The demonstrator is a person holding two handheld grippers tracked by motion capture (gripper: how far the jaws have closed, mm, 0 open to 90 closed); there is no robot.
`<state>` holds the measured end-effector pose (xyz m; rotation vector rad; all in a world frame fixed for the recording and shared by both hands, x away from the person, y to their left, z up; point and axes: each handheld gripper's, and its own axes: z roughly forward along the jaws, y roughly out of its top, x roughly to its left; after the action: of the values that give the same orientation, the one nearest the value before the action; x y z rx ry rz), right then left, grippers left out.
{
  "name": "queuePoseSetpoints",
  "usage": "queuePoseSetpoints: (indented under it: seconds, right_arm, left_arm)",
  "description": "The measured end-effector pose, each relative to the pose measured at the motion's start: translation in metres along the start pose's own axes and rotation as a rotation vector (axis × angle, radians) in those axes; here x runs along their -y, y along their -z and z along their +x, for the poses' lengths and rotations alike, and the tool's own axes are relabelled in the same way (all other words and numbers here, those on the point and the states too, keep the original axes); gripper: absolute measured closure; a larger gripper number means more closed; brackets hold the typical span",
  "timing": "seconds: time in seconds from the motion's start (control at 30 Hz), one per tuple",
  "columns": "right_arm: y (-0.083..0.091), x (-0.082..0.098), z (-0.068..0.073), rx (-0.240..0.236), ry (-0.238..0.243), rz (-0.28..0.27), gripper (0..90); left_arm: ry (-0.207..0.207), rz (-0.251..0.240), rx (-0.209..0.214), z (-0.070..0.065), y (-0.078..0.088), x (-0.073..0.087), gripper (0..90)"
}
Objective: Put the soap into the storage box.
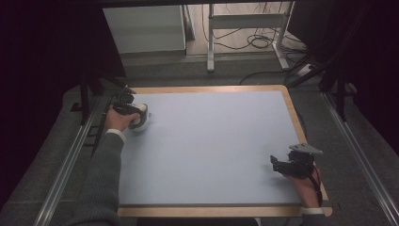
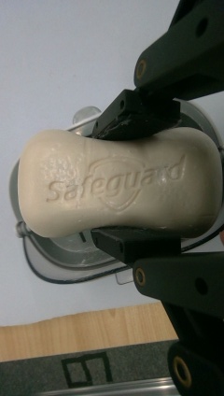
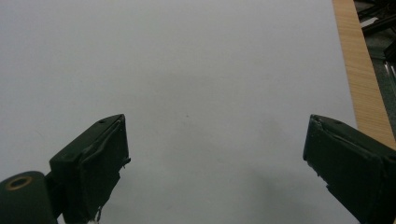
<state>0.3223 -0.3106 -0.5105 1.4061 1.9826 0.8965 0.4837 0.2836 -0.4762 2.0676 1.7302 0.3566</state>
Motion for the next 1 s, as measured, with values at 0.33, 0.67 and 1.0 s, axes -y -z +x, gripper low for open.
queuePoseSetpoints:
  seconds: [0.33,0.67,1.0]
  right_arm:
    - [-0.002,0.0,0.001,0.0,0.006,0.004,6.6]
    - [0.001,0.0,0.001,0.001,0.008,-0.003,6.6]
    - [0.003,-0.001,0.003,-0.005,0.011,-0.013,6.6]
  left_arm:
    - [-0.007,-0.076,0.065,-0.009,0.014,0.0,39.4]
    - [-0.098,-0.14,0.116,-0.03,0.044,0.014,32.3]
    - [-0.177,-0.186,0.212,-0.052,0.054,0.054,28.9]
